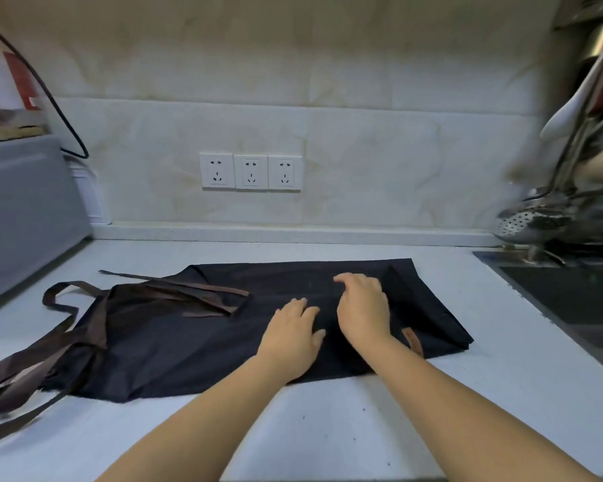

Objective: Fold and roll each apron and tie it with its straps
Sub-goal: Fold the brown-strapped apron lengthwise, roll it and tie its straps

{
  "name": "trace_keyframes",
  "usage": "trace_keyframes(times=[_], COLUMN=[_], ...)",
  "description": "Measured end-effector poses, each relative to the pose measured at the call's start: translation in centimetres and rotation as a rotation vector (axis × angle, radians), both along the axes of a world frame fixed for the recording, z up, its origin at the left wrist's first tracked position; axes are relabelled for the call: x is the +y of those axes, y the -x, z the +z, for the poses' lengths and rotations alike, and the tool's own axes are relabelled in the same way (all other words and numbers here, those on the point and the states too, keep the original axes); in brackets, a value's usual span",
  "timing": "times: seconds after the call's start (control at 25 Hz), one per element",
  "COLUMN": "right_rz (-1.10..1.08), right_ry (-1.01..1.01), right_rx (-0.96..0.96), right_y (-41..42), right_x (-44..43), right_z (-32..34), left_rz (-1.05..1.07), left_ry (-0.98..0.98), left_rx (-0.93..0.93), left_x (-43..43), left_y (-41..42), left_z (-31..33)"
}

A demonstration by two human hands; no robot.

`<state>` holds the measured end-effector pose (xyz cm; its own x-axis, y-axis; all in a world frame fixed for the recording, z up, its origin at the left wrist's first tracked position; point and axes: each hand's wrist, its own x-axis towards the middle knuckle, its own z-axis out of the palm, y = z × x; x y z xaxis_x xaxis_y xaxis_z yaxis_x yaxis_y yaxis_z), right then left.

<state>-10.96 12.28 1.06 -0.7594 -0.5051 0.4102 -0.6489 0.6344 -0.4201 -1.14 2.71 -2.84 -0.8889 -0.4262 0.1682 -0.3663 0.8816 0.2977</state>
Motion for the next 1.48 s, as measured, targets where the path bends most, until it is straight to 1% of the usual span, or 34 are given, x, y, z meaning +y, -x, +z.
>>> trace_keyframes(times=[0.08, 0.12, 0.16, 0.24, 0.28, 0.32, 0.36, 0.4, 0.44, 0.52, 0.56, 0.6, 0.76, 0.84, 0.92, 1.04, 1.12, 1.2, 1.28, 1.32, 1.36, 1.4, 1.48], right_rz=[-0.146, -0.224, -0.297, -0.369, -0.357, -0.317, -0.263, -0.224, -0.204, -0.263, -0.329, -0.388, -0.505, -0.541, -0.582, -0.63, -0.624, -0.617, -0.511, -0.402, -0.283, -0.193, -0.129], right_ry=[0.055, 0.059, 0.024, -0.138, -0.226, -0.293, -0.314, -0.292, -0.212, 0.045, 0.122, 0.113, -0.211, -0.307, -0.334, -0.315, -0.404, -0.463, -0.435, -0.42, -0.419, -0.44, -0.535], right_rx=[0.075, 0.062, 0.013, -0.199, -0.312, -0.387, -0.402, -0.369, -0.33, -0.311, -0.306, -0.285, -0.23, -0.186, -0.163, -0.206, -0.173, -0.067, 0.059, 0.069, 0.02, -0.069, -0.237], right_y=[3.2, 4.8, 6.5, 8.8, 9.5, 10.2, 10.7, 11.0, 11.3, 11.9, 12.2, 12.5, 13.5, 13.6, 13.6, 13.6, 13.5, 12.8, 11.7, 10.8, 9.9, 8.9, 7.5], right_x=[2.6, 3.9, 5.4, 7.6, 8.7, 9.7, 10.4, 11.1, 11.7, 12.6, 13.0, 13.3, 14.6, 14.8, 15.0, 15.6, 16.6, 16.8, 14.9, 13.5, 11.9, 10.6, 9.3], right_z=[0.6, 0.7, 0.7, 0.6, 0.3, -0.3, -0.9, -1.4, -1.6, -1.1, -0.4, 0.2, -0.2, -1.0, -1.3, -1.1, -1.1, -1.0, -0.9, -0.9, -1.2, -1.8, -3.6], left_rz=[-0.009, -0.016, -0.019, 0.001, 0.012, 0.02, 0.025, 0.024, 0.024, 0.036, 0.041, 0.046, 0.07, 0.071, 0.069, 0.076, 0.082, 0.088, 0.091, 0.089, 0.089, 0.094, 0.106], left_ry=[0.023, 0.029, 0.021, 0.004, 0.013, 0.03, 0.046, 0.052, 0.048, 0.05, 0.051, 0.05, 0.061, 0.065, 0.073, 0.08, 0.087, 0.087, 0.09, 0.097, 0.105, 0.107, 0.081], left_rx=[-0.065, -0.094, -0.125, -0.199, -0.233, -0.259, -0.275, -0.279, -0.275, -0.262, -0.262, -0.268, -0.296, -0.299, -0.294, -0.285, -0.283, -0.277, -0.259, -0.25, -0.243, -0.234, -0.218], left_x=[1.1, 1.5, 2.0, 2.7, 2.9, 3.0, 2.9, 2.9, 2.9, 3.0, 3.0, 3.0, 3.0, 3.0, 3.1, 2.9, 3.0, 3.2, 3.3, 3.4, 3.4, 3.5, 3.6], left_y=[2.5, 3.4, 4.4, 5.4, 5.6, 5.7, 5.8, 5.8, 5.8, 5.7, 5.7, 5.7, 5.7, 5.7, 5.8, 5.8, 5.8, 5.7, 5.6, 5.6, 5.5, 5.4, 5.2], left_z=[-0.5, -0.6, -0.7, -1.2, -1.5, -1.8, -2.0, -2.1, -2.2, -2.1, -2.1, -2.1, -2.1, -2.1, -2.2, -2.3, -2.3, -2.2, -2.2, -2.1, -2.1, -2.0, -1.9])
